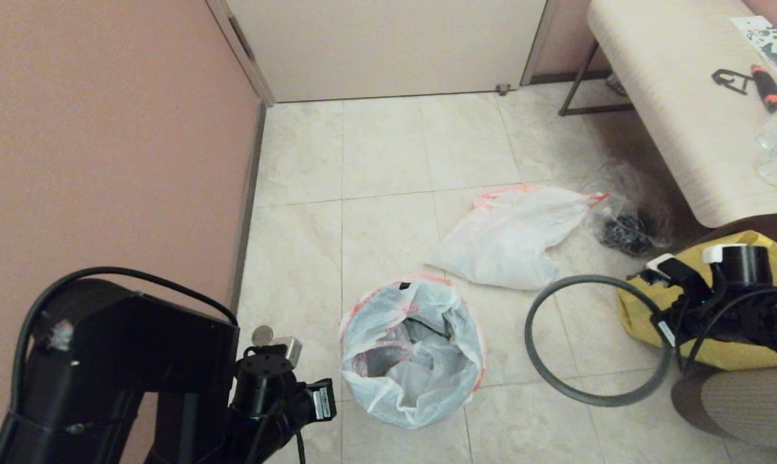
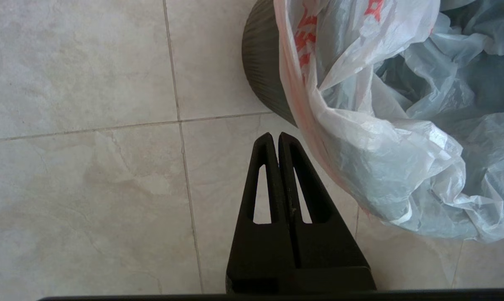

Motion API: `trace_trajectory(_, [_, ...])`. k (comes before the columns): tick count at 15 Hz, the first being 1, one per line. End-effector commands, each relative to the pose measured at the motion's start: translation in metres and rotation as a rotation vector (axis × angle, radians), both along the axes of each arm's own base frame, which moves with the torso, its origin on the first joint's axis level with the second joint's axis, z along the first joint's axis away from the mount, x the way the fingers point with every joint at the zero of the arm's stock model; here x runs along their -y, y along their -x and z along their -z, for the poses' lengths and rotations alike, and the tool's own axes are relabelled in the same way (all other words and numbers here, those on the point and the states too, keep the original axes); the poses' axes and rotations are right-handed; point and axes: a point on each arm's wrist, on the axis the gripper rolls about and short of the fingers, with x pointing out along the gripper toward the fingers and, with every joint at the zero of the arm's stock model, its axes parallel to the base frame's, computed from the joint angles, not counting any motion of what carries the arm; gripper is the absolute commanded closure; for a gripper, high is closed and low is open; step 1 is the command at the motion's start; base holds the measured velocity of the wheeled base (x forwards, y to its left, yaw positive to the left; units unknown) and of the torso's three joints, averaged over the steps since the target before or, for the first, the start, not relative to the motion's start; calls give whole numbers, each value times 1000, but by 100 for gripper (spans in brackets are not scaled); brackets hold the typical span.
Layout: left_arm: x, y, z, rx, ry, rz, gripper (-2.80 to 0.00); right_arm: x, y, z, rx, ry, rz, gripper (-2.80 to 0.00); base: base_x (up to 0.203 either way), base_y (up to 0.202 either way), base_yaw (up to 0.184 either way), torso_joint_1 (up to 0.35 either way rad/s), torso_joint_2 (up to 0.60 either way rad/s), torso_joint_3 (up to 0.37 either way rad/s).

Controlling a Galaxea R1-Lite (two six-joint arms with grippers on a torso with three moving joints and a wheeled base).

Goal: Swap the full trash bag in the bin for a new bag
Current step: Place the trash can ring on the trash can

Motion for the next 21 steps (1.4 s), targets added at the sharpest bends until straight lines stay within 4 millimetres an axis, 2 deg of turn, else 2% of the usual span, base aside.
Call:
trace_trajectory(1, [0, 1, 1, -1, 1, -1, 0, -8, 29, -64, 156, 30, -11, 0, 0, 0, 0, 0, 0, 0])
trace_trajectory(3, [0, 0, 0, 3, 4, 0, 0, -18, 57, -100, 222, 33, -31, 0, 0, 0, 0, 0, 0, 0])
trace_trajectory(5, [0, 1, -8, 23, 12, 0, 0, -33, 76, -126, 248, -41, -76, 0, 0, 0, 0, 0, 0, 0])
trace_trajectory(8, [1, 17, -38, 85, 44, 29, 0, -59, 84, -149, 167, -398, -163, 0, 0, 0, 0, 0, 0, 0])
trace_trajectory(9, [1, 19, -40, 86, 45, 32, 0, -75, 83, -151, 105, -474, -191, 0, 0, 0, 0, 0, 0, 0])
trace_trajectory(12, [2, 16, -38, 89, 44, 28, 0, -131, 69, -136, -79, -530, -267, 0, 0, 0, 0, 0, 0, 0])
trace_trajectory(15, [0, 22, -67, 184, 82, 27, 0, -186, 39, -105, -184, -491, -253, 0, 0, 0, 0, 0, 0, 0])
trace_trajectory(17, [-5, 29, -84, 248, 66, -9, 0, -213, 17, -82, -222, -452, -241, 0, 0, 0, 0, 0, 0, 0])
trace_trajectory(18, [-3, 33, -85, 253, 53, -12, 0, -223, 6, -73, -230, -437, -234, 0, 0, 0, 0, 0, 0, 0])
trace_trajectory(21, [18, 44, -70, 188, 56, 63, 0, -243, -18, -50, -254, -431, -226, 0, 0, 0, 0, 0, 0, 0])
